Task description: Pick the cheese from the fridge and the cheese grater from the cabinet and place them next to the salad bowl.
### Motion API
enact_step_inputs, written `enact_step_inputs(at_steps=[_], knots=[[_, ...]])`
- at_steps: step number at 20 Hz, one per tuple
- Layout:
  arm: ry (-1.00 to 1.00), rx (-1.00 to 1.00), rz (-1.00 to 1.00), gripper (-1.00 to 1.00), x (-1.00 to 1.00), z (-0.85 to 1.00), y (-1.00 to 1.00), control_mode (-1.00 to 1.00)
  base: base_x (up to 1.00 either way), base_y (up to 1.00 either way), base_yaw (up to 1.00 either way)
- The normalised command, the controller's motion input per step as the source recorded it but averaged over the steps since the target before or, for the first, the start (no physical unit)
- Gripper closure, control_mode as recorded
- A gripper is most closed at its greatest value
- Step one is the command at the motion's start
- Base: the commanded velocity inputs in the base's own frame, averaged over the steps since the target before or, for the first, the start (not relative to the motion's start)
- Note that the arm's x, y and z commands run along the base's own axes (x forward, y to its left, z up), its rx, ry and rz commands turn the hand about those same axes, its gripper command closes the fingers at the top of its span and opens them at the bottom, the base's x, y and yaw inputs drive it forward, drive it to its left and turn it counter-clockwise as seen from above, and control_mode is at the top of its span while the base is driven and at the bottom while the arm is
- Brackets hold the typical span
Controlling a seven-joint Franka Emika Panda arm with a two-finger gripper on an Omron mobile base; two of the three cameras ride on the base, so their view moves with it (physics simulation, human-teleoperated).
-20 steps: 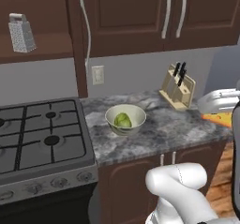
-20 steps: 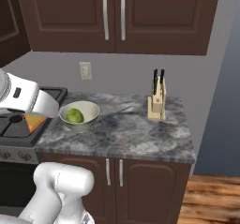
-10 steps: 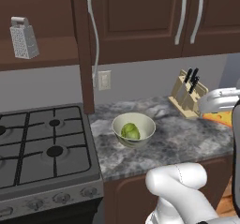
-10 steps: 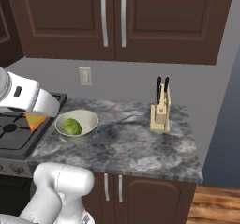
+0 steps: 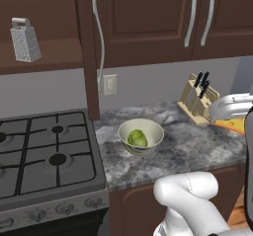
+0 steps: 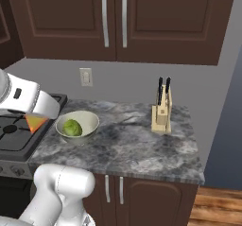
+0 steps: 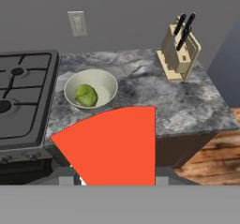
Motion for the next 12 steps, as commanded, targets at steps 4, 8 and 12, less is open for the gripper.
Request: enact_step_inputs(at_steps=[4,8,12], knots=[[0.02,0.04,0.00,1.00,0.00,-0.11,-0.13,-1.00,0.00,0.00,0.00],[0.03,0.14,0.00,1.00,0.00,-0.36,-0.49,-1.00,0.00,0.00,0.00],[0.06,0.04,0.00,1.00,0.18,-0.47,-0.51,-1.00,0.00,0.00,0.00]])
